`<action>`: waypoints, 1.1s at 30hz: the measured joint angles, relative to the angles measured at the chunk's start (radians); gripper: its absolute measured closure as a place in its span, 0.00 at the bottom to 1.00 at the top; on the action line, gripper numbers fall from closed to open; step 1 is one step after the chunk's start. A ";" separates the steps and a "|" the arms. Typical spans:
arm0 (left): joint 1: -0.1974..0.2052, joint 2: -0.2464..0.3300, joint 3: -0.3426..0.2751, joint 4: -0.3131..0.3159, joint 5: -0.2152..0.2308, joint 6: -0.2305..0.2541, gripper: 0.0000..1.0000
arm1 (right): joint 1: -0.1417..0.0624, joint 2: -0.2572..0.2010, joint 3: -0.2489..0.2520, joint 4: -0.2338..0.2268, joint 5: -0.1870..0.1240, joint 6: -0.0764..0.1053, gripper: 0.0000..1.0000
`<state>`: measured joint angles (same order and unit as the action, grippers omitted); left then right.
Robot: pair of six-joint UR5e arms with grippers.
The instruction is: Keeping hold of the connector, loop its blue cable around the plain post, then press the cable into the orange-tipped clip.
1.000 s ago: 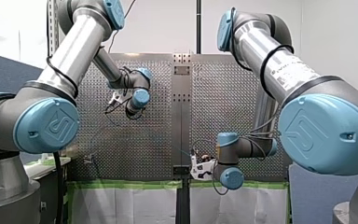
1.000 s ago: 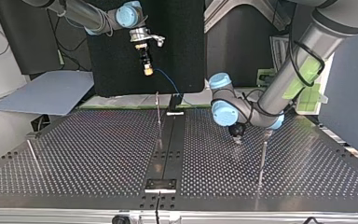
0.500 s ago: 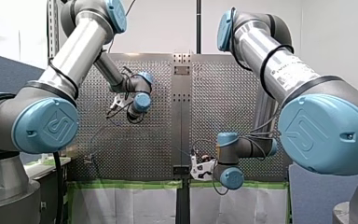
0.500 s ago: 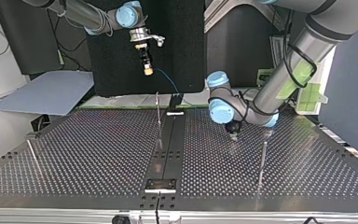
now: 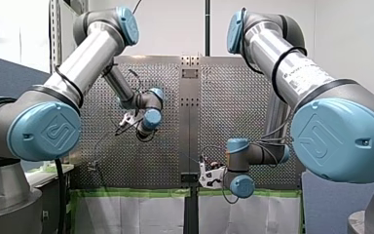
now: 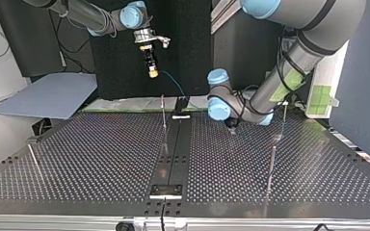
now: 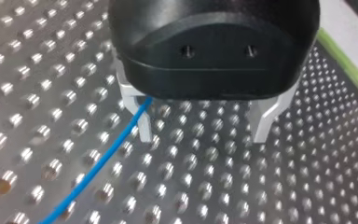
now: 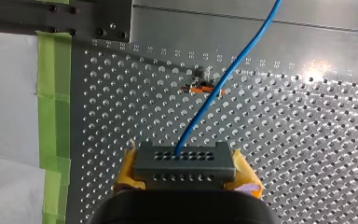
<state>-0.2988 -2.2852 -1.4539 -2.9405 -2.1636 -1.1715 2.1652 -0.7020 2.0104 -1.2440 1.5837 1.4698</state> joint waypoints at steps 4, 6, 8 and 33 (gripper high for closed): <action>-0.011 -0.006 0.000 0.001 0.005 -0.003 0.00 | 0.000 0.000 0.000 0.001 0.000 0.000 1.00; -0.016 -0.012 0.000 0.002 0.012 -0.007 0.00 | 0.000 0.000 0.000 0.001 0.000 0.000 1.00; -0.022 -0.023 0.000 0.005 0.018 -0.009 0.00 | 0.000 0.000 0.000 0.001 0.000 0.000 1.00; -0.081 -0.129 0.011 0.014 0.150 -0.092 0.00 | 0.001 0.000 0.000 0.002 -0.002 0.000 1.00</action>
<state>-0.3796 -2.4138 -1.4425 -2.9266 -2.0139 -1.2635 2.1658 -0.7020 2.0104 -1.2418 1.5817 1.4698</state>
